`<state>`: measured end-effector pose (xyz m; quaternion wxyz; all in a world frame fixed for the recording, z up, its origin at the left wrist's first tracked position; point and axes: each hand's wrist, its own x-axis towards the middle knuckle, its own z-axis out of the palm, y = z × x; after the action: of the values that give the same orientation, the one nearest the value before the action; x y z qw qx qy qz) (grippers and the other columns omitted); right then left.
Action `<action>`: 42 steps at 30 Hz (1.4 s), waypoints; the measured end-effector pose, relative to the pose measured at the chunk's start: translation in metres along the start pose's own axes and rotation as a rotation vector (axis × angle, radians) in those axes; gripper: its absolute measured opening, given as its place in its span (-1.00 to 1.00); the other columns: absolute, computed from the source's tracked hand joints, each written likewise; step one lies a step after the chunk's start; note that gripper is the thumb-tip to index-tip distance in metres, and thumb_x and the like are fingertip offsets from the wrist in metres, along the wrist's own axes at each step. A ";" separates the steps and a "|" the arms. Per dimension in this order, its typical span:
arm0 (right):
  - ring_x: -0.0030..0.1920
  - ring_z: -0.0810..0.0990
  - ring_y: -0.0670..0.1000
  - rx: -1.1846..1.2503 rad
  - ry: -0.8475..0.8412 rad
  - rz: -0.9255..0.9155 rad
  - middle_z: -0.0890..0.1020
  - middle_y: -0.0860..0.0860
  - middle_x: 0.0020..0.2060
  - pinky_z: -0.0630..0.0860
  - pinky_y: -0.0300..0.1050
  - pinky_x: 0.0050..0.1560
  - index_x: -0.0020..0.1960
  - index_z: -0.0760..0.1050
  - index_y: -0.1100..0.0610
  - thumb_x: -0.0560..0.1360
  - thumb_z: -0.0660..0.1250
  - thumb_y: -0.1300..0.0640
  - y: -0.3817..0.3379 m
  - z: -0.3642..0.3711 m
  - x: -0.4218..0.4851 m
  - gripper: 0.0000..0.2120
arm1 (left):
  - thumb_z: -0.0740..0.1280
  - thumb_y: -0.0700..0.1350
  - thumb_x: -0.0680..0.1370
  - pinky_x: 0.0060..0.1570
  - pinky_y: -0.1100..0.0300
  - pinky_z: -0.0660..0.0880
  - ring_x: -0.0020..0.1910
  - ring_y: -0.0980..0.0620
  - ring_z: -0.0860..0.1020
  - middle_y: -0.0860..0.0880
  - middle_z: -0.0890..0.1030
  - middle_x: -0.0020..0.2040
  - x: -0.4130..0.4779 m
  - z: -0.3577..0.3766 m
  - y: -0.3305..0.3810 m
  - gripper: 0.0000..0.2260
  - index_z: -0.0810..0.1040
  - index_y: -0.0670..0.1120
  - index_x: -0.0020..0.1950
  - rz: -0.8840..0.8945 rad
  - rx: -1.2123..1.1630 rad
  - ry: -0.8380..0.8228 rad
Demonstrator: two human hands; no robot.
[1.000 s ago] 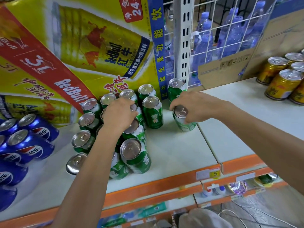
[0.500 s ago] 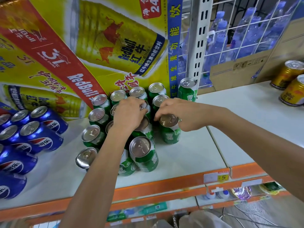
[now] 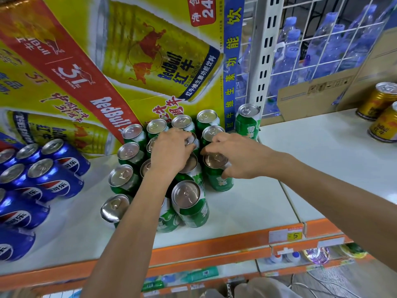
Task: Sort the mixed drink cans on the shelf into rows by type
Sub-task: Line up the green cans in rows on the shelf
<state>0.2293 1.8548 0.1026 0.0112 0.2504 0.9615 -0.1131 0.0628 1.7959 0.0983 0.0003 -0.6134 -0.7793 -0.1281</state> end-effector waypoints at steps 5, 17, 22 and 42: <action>0.14 0.43 0.12 0.075 0.006 -0.005 0.38 0.03 0.13 0.41 -0.05 0.09 0.36 0.32 0.00 0.33 0.50 0.12 0.004 0.006 0.004 -0.34 | 0.32 0.01 0.54 0.01 0.03 0.41 0.07 -0.13 0.50 -0.09 0.57 0.10 -0.001 0.001 0.000 -0.81 0.61 -0.05 0.06 -0.009 0.010 0.014; 0.12 0.46 0.04 0.142 0.088 0.061 0.38 0.02 0.16 0.43 0.00 0.17 0.30 0.41 -0.02 0.40 0.42 -0.07 0.006 -0.010 -0.008 -0.49 | 0.39 -0.05 0.49 0.12 0.00 0.42 0.14 -0.14 0.50 -0.09 0.57 0.17 -0.007 0.001 0.004 -0.77 0.61 -0.06 0.12 0.002 -0.054 0.055; 0.15 0.46 0.17 0.067 0.303 0.271 0.47 0.11 0.12 0.41 0.05 0.19 0.19 0.49 0.06 0.50 0.33 0.00 0.048 -0.027 0.001 -0.70 | 0.43 -0.02 0.46 0.13 0.14 0.35 0.13 -0.05 0.53 -0.02 0.60 0.14 -0.024 -0.006 0.025 -0.74 0.63 -0.01 0.13 0.142 -0.226 0.124; 0.21 0.42 0.28 0.215 0.366 0.424 0.23 0.18 0.35 0.44 0.05 0.16 0.33 0.36 0.04 0.42 0.43 0.28 0.109 0.013 0.015 -0.46 | 0.43 0.01 0.47 -0.05 0.19 0.36 -0.01 0.01 0.51 0.00 0.55 -0.02 -0.027 0.002 0.034 -0.81 0.67 0.01 0.04 0.027 -0.262 -0.047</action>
<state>0.2682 1.9520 0.0653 -0.1654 0.4615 0.8564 -0.1622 0.1026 1.7781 0.0987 -0.0962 -0.6215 -0.7474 -0.2142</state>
